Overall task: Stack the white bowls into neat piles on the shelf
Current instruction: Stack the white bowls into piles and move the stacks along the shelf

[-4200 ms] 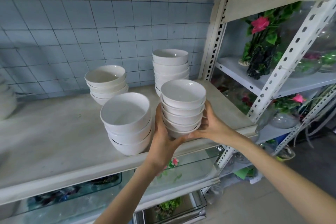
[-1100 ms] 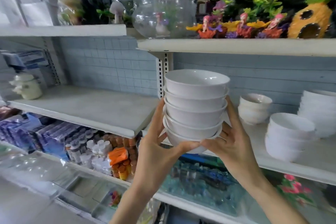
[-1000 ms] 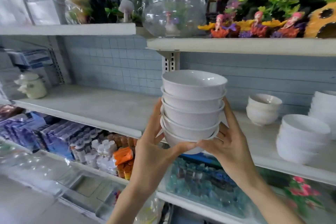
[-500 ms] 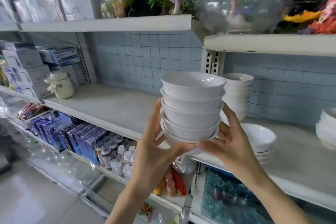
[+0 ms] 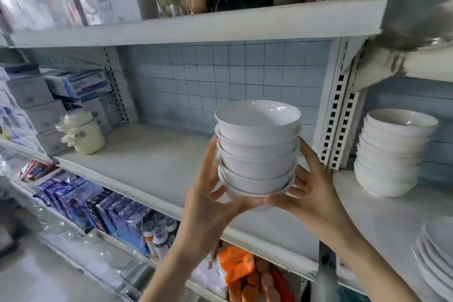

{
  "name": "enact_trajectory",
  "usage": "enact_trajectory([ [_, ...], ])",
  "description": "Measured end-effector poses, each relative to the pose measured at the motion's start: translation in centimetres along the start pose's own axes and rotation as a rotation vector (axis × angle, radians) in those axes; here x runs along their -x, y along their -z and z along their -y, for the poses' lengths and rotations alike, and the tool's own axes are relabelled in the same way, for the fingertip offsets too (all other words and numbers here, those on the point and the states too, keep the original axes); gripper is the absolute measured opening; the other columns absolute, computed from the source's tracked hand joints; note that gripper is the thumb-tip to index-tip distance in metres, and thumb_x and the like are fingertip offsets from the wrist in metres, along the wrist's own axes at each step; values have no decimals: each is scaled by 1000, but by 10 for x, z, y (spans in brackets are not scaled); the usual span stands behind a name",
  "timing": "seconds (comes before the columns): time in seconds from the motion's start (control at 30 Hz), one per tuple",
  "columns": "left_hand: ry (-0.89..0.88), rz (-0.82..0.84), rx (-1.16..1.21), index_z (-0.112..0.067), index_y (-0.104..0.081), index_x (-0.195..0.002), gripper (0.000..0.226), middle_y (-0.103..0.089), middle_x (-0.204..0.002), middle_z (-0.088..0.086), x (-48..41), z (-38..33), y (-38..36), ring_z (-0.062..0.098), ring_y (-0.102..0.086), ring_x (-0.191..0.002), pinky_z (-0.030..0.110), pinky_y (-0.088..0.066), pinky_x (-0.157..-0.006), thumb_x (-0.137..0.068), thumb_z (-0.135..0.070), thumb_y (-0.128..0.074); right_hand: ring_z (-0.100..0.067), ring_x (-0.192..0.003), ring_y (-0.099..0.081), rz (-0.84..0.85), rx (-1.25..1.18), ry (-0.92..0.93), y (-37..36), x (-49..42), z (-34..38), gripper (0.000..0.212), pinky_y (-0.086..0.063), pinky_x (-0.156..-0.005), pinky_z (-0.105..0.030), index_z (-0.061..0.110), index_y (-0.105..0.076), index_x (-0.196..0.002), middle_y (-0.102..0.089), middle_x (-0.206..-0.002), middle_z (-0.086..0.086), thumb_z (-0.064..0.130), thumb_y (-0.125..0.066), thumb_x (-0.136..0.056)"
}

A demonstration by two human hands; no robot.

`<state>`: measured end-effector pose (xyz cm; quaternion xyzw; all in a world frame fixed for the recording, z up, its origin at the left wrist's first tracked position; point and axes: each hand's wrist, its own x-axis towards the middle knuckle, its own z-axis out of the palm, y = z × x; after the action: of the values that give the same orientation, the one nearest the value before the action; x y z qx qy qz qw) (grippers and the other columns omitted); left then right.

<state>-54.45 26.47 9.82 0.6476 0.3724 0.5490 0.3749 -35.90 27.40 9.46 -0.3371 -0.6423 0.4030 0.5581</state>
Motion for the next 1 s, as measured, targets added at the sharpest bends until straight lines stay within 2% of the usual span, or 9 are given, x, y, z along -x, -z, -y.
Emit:
enact_trajectory([
  [0.07,0,10,10,-61,-23,-135,111,-54,-137,-7,-11,9,14,9,-52,-125,44,-41,-107,-48,-46,-89,-2,-120,-53,-15,24,-17,-11,-14,-6,104,-51,-93,-26,63,-34,-126,-56,-126,25,53,-89,-38],
  [0.2,-11,37,41,-61,-25,-136,110,-54,-137,-9,-32,27,48,9,-52,-124,45,-42,-105,-47,-47,-89,10,-112,-54,-47,70,-40,-40,-40,-16,96,-41,-91,-5,65,-33,-123,-61,-120,26,45,-88,-47],
  [0.3,-20,64,39,-56,-23,-139,111,-55,-136,-6,-49,42,81,11,-52,-125,43,-41,-107,-51,-40,-89,1,-117,-55,-66,72,-42,-67,-60,-28,99,-49,-87,-16,70,-35,-119,-59,-123,26,52,-89,-38],
  [0.4,-39,111,40,-52,-23,-141,111,-54,-136,-7,-67,57,118,10,-51,-125,42,-40,-107,-54,-33,-88,2,-116,-55,-102,79,-36,-100,-80,-38,99,-50,-83,-14,71,-35,-119,-58,-121,29,53,-88,-38],
  [0.53,-36,183,35,-53,-22,-141,110,-52,-139,-7,-91,77,171,8,-49,-127,41,-40,-108,-55,-37,-88,0,-116,-55,-169,77,-48,-148,-103,-55,105,-51,-83,-16,61,-33,-128,-58,-122,27,50,-89,-40],
  [0.73,-38,285,42,-48,-21,-142,108,-55,-135,-3,-122,104,244,8,-51,-124,29,-42,-105,-60,-29,-88,-5,-114,-58,-220,115,-122,-211,-140,-82,106,-53,-89,-26,69,-31,-122,-59,-121,23,50,-90,-37],
  [0.83,-28,322,62,-50,-22,-140,107,-56,-133,-3,-140,123,271,9,-54,-121,25,-44,-101,-59,-29,-89,-4,-114,-58,-232,131,-149,-236,-159,-94,108,-52,-91,-27,64,-27,-127,-61,-124,11,37,-89,-43],
  [1.0,13,371,72,-50,-24,-138,106,-57,-132,-6,-172,157,303,9,-56,-118,21,-48,-94,-56,-31,-88,-4,-116,-56,-184,186,-208,-261,-195,-118,114,-50,-93,-24,51,-18,-137,-55,-129,7,18,-85,-51],
])
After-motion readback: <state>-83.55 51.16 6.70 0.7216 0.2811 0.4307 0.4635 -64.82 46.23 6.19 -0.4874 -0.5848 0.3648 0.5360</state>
